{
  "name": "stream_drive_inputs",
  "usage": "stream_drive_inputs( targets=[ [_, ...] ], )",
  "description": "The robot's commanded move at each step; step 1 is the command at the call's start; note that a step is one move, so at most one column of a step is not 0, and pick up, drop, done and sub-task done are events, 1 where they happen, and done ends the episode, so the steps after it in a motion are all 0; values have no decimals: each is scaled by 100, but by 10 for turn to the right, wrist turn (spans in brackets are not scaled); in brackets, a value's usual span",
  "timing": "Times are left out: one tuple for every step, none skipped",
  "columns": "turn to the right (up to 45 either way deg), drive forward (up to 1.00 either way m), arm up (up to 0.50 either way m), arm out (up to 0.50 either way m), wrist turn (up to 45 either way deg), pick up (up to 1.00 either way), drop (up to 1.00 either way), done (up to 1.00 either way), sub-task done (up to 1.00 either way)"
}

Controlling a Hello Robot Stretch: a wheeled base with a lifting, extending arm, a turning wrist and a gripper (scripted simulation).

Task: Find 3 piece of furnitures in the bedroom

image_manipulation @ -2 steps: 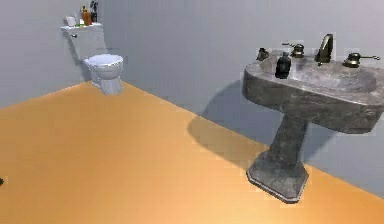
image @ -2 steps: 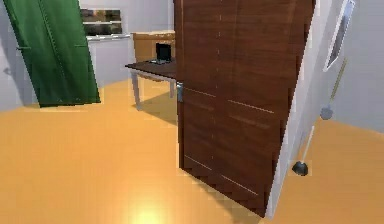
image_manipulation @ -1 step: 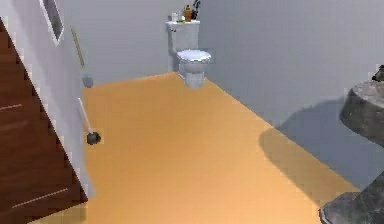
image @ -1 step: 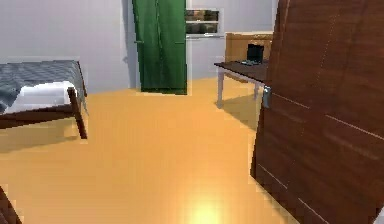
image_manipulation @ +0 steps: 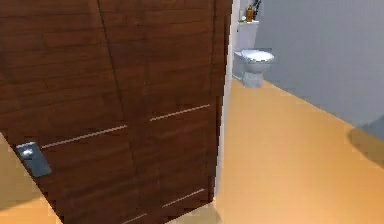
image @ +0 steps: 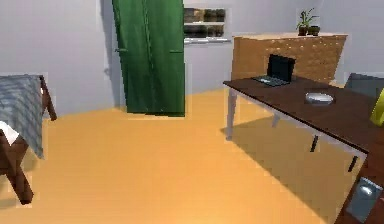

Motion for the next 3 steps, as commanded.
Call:
stream_drive_inputs(
  targets=[
    [-60, 0, 0, 0, 0, 0, 0, 0, 0],
    [0, 30, 0, 0, 0, 0, 0, 0, 0],
    [450, 0, 0, 0, 0, 0, 0, 0, 0]
  ],
)
